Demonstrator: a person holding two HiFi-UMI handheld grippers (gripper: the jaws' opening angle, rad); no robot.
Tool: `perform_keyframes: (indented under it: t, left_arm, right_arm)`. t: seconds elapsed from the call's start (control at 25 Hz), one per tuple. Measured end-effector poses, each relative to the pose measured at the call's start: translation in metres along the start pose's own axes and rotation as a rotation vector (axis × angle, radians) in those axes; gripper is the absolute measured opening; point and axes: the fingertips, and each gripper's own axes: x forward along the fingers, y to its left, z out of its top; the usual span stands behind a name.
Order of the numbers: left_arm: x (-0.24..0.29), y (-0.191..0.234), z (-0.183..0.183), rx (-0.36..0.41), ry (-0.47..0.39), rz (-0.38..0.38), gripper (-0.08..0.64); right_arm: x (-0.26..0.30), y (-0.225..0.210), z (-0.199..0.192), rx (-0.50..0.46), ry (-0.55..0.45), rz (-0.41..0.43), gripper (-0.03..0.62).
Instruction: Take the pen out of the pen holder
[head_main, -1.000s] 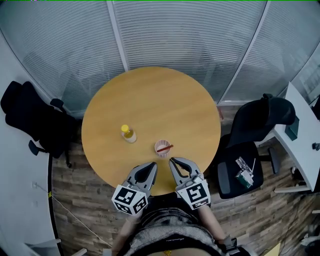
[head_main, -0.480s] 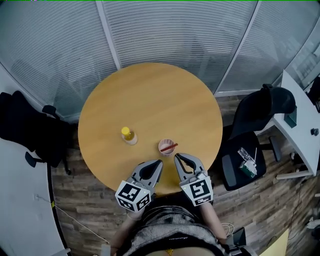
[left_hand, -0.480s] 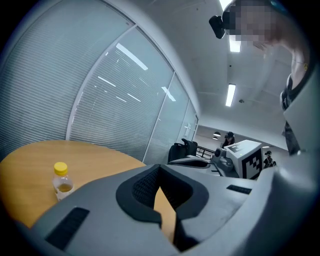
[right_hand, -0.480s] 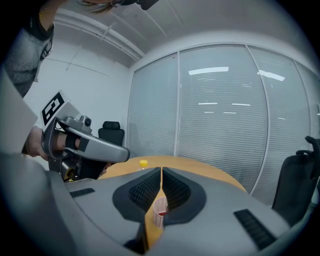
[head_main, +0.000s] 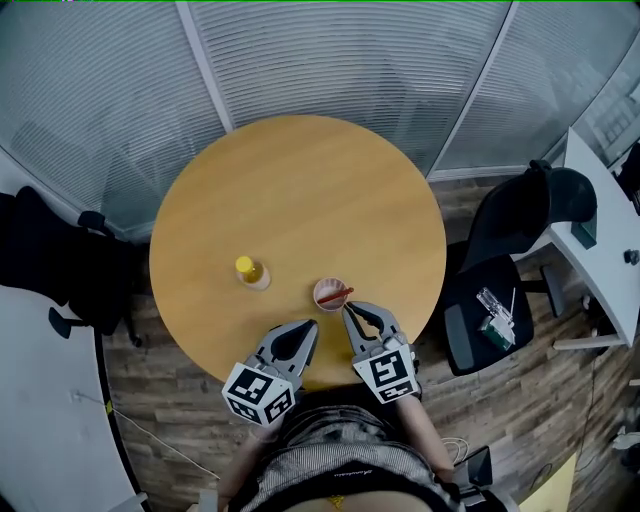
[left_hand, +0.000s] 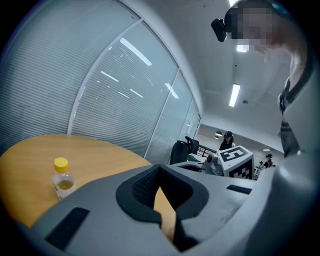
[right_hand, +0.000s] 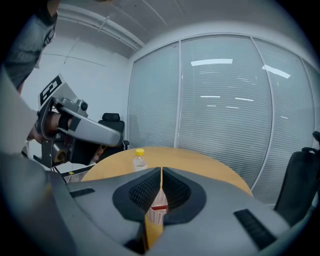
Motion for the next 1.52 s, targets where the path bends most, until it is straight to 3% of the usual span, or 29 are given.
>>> perform_keyframes:
  t: [0.56,1.0,1.08,1.16,1.32,1.52]
  left_arm:
    - [0.019,0.028,0.0,-0.021,0.051,0.056,0.005]
    - [0.023,0.037,-0.007,-0.023,0.088,0.059,0.005]
    - [0.022,0.04,-0.008,-0.025,0.091,0.061,0.005]
    - [0.023,0.043,-0.008,-0.027,0.092,0.061,0.005]
    - [0.024,0.045,-0.007,-0.028,0.091,0.057,0.005]
    - [0.024,0.051,-0.006,-0.035,0.081,0.061,0.005]
  right_arm:
    - [0.04,-0.041,-0.058,0.11,0.113,0.021,0.025]
    - [0.061,-0.049,-0.087,0.186,0.154,0.077,0.028]
    - [0.066,-0.048,-0.09,0.225,0.161,0.094,0.048]
    - [0.071,-0.048,-0.097,0.254,0.184,0.114,0.118]
    - [0.078,-0.046,-0.114,0.3,0.228,0.154,0.118]
    - [0.084,-0.044,-0.116,0.409,0.198,0.181,0.117]
